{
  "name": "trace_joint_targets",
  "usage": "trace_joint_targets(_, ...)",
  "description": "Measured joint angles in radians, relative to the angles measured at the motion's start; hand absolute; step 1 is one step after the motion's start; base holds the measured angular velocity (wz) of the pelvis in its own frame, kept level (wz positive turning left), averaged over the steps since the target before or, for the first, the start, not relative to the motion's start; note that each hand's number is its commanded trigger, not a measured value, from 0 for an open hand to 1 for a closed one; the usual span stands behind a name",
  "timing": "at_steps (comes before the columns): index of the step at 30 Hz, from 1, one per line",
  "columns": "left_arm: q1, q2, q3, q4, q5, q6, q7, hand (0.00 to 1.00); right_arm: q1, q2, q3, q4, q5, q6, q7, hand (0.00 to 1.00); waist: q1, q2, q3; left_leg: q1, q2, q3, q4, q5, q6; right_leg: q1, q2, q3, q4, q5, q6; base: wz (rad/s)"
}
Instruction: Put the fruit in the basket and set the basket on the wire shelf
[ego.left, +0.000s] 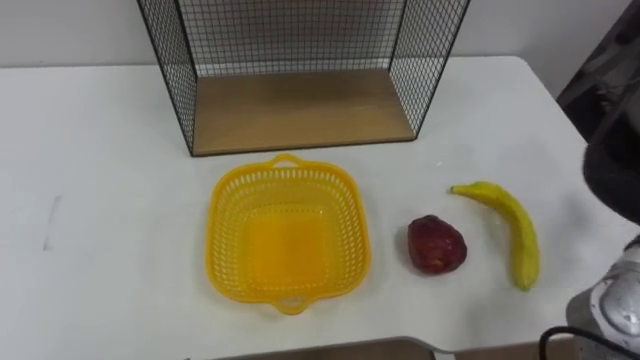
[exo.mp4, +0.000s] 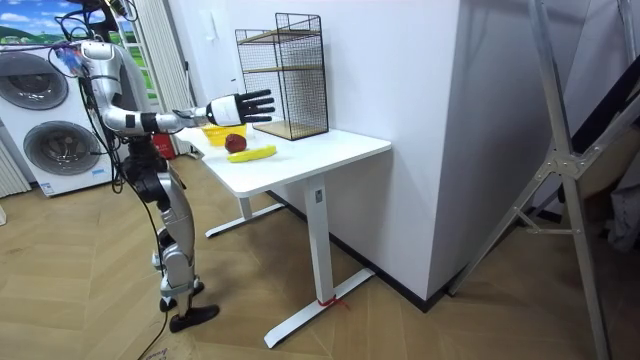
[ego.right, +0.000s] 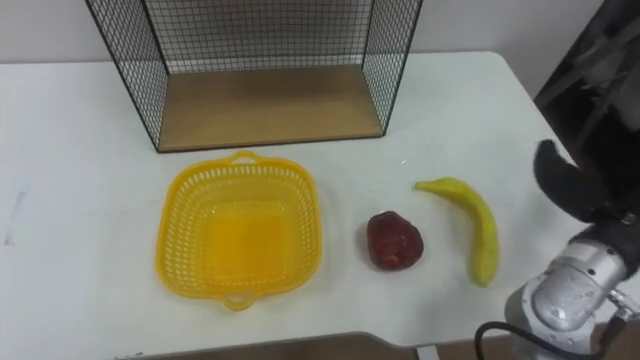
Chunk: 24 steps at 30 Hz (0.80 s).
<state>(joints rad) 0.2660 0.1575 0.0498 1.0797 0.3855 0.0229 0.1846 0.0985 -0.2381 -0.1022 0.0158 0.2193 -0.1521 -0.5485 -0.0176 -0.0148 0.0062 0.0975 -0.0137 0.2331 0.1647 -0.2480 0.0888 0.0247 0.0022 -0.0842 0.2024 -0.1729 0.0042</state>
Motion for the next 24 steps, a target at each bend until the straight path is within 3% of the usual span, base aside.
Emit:
trace_joint_targets(7, 0.003, 0.001, -0.023, -0.001, 0.000, 0.000, -0.016, 0.00, 0.001, -0.002, 0.094, 0.013, -0.002, 0.002, 0.198, 0.00, 0.014, 0.001, -0.0041, 0.011, 0.000, -0.023, 0.003, 0.000, -0.001, 0.023, -0.001, -0.013, -0.005, 0.001, -0.002, 0.10)
trace_joint_targets(15, -0.001, 0.000, -0.024, 0.001, 0.000, -0.004, -0.010, 0.00, 0.015, -0.002, 0.158, 0.021, -0.006, 0.002, 0.311, 0.00, 0.024, 0.000, -0.0065, 0.017, 0.000, -0.042, 0.003, 0.002, -0.004, 0.035, -0.001, -0.034, -0.017, 0.005, -0.005, 0.06)
trace_joint_targets(19, -0.014, 0.001, -0.023, 0.025, 0.000, -0.007, -0.001, 0.00, 0.026, 0.003, 0.170, 0.054, -0.140, 0.002, 0.360, 0.00, 0.026, 0.002, -0.0062, 0.019, 0.000, -0.041, 0.004, 0.002, -0.004, 0.041, -0.001, -0.026, -0.018, 0.005, -0.005, 0.00)
trace_joint_targets(24, -0.034, -0.001, -0.036, 0.044, 0.003, -0.007, -0.004, 0.00, 0.052, 0.007, 0.197, 0.056, -0.181, 0.002, 0.400, 0.00, 0.038, 0.005, -0.0054, 0.017, 0.000, -0.033, 0.002, 0.002, -0.004, 0.036, 0.001, -0.016, -0.018, 0.005, -0.005, -0.05)
